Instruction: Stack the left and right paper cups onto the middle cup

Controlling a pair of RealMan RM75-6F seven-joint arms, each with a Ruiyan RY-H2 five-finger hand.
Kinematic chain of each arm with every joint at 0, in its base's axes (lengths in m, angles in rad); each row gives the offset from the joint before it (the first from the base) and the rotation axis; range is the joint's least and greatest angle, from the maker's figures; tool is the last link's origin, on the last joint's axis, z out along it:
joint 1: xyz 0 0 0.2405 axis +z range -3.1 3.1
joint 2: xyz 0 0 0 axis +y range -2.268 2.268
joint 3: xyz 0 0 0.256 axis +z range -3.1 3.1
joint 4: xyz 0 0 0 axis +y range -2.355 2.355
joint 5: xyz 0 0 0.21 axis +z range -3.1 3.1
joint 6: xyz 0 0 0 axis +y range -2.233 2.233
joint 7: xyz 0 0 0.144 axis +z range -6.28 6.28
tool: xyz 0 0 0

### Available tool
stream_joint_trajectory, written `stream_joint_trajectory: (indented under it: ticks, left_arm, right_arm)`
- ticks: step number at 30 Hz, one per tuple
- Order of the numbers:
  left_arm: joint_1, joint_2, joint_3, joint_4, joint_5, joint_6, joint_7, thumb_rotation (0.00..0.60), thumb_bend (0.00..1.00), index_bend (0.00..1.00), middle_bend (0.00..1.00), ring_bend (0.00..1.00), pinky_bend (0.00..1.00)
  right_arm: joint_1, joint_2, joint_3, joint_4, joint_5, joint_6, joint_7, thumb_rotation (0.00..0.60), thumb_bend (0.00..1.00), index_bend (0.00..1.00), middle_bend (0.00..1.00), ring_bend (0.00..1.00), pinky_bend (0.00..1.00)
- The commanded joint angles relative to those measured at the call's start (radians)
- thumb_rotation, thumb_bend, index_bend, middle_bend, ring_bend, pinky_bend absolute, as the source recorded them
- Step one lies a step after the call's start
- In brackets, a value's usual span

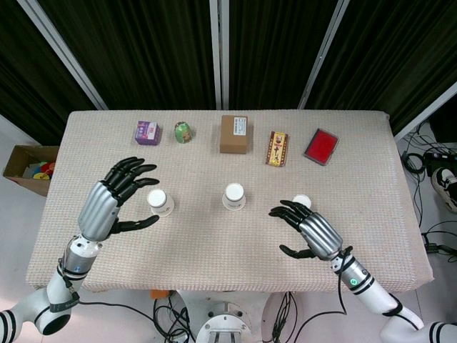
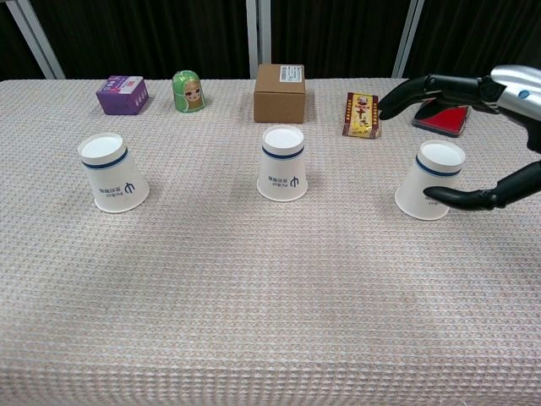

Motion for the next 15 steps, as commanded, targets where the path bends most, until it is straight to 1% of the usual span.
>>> stream_joint_trajectory:
  ticks: [1, 5, 8, 12, 15]
  left_arm:
    - [-0.009, 0.000, 0.005, 0.000, -0.012, -0.012, 0.002, 0.600, 0.00, 0.30, 0.20, 0.13, 0.16]
    - [-0.012, 0.004, 0.014, 0.002, -0.025, -0.012, -0.005, 0.600, 0.00, 0.30, 0.20, 0.13, 0.16]
    - [-0.008, 0.010, 0.022, 0.005, -0.032, -0.006, -0.001, 0.600, 0.00, 0.30, 0.20, 0.13, 0.16]
    - [0.011, 0.024, 0.040, 0.017, -0.057, -0.004, 0.037, 0.600, 0.00, 0.30, 0.20, 0.13, 0.16]
    - [0.033, 0.043, 0.068, 0.016, -0.103, -0.035, 0.083, 0.600, 0.00, 0.30, 0.20, 0.13, 0.16]
  right_arm:
    - [0.016, -0.011, -0.006, 0.006, 0.010, -0.023, -0.012, 0.600, 0.22, 0.20, 0.22, 0.08, 0.20]
    - [0.023, -0.008, -0.007, 0.008, 0.020, -0.032, -0.034, 0.600, 0.22, 0.20, 0.22, 0.08, 0.20]
    - [0.013, 0.012, 0.006, 0.003, 0.042, -0.014, -0.083, 0.600, 0.22, 0.21, 0.22, 0.08, 0.20]
    - [-0.016, 0.080, 0.040, -0.020, 0.136, -0.009, -0.225, 0.600, 0.21, 0.19, 0.22, 0.10, 0.20]
    - [-0.023, 0.137, 0.058, -0.043, 0.219, -0.046, -0.279, 0.600, 0.22, 0.17, 0.22, 0.10, 0.20]
